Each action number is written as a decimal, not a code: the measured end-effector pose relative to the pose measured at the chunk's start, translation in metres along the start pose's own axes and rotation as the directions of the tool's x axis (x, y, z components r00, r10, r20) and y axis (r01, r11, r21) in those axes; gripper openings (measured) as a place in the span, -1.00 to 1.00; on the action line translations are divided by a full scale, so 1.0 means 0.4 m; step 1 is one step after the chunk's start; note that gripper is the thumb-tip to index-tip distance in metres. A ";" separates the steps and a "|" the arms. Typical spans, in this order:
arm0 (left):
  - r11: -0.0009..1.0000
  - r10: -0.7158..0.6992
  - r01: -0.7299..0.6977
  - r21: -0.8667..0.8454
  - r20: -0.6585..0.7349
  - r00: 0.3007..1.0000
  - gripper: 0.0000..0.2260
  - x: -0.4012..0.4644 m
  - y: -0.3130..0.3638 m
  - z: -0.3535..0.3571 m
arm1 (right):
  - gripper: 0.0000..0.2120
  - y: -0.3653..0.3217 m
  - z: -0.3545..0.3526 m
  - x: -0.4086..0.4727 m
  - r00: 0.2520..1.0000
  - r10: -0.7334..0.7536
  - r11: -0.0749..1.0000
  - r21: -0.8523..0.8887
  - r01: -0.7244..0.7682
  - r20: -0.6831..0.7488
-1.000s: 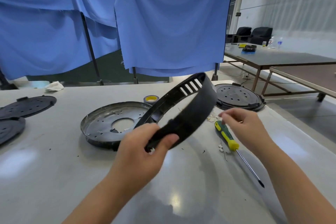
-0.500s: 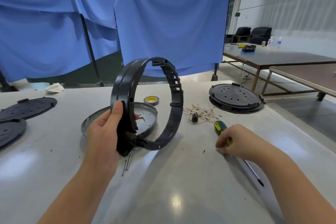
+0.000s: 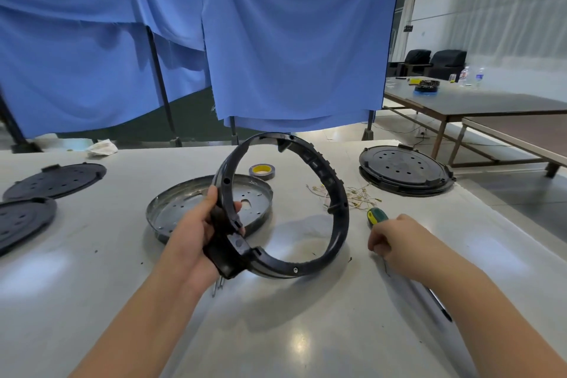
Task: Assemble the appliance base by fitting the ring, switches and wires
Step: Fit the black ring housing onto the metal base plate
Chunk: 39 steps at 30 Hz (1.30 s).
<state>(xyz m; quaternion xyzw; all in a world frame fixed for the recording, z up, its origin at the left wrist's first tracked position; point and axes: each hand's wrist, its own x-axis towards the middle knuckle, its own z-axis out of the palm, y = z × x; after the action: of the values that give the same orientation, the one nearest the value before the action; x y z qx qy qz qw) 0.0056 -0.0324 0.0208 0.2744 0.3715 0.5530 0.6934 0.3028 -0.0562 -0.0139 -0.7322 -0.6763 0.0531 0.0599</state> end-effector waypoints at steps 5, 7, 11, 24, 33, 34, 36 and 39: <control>0.997 -0.080 0.080 -0.019 0.019 0.997 -0.73 0.010 -0.006 -0.013 | -0.78 -0.009 -0.010 -0.006 0.988 -0.052 0.948 0.304 0.095 -0.148; 0.996 -0.090 0.091 -0.011 0.028 0.996 -0.73 0.009 -0.010 -0.012 | -0.80 -0.029 -0.022 -0.015 0.970 -0.060 0.868 0.467 0.167 -0.235; 0.998 -0.064 0.063 0.015 0.043 0.997 -0.70 0.005 -0.013 -0.005 | -0.82 -0.093 -0.050 -0.036 0.898 -0.034 0.703 0.629 0.333 -0.438; 0.997 0.040 -0.050 0.059 0.154 0.987 -0.76 -0.023 -0.017 0.016 | -0.86 -0.414 -0.093 -0.049 0.716 -0.203 0.482 0.569 0.667 -0.668; 0.994 0.031 -0.048 0.095 0.176 0.984 -0.76 -0.018 -0.020 0.011 | -0.83 -0.434 -0.082 -0.029 0.748 -0.090 0.467 0.635 0.615 -0.658; 0.994 0.031 -0.048 0.096 0.179 0.983 -0.76 -0.017 -0.020 0.011 | -0.83 -0.435 -0.083 -0.029 0.748 -0.090 0.468 0.635 0.615 -0.658; 0.995 0.029 -0.046 0.092 0.174 0.984 -0.73 -0.015 -0.021 0.010 | -0.82 -0.436 -0.083 -0.029 0.751 -0.092 0.474 0.635 0.610 -0.654; 0.996 0.031 -0.044 0.081 0.154 0.988 -0.69 -0.013 -0.021 0.009 | -0.85 -0.436 -0.087 -0.032 0.785 -0.089 0.444 0.681 0.582 -0.613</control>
<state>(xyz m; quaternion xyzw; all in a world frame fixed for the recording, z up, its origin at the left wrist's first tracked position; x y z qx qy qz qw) 0.0127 -0.0394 0.0175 0.3518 0.3351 0.5272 0.6971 0.1357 -0.0561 0.0483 -0.4381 -0.6590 0.1725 0.5866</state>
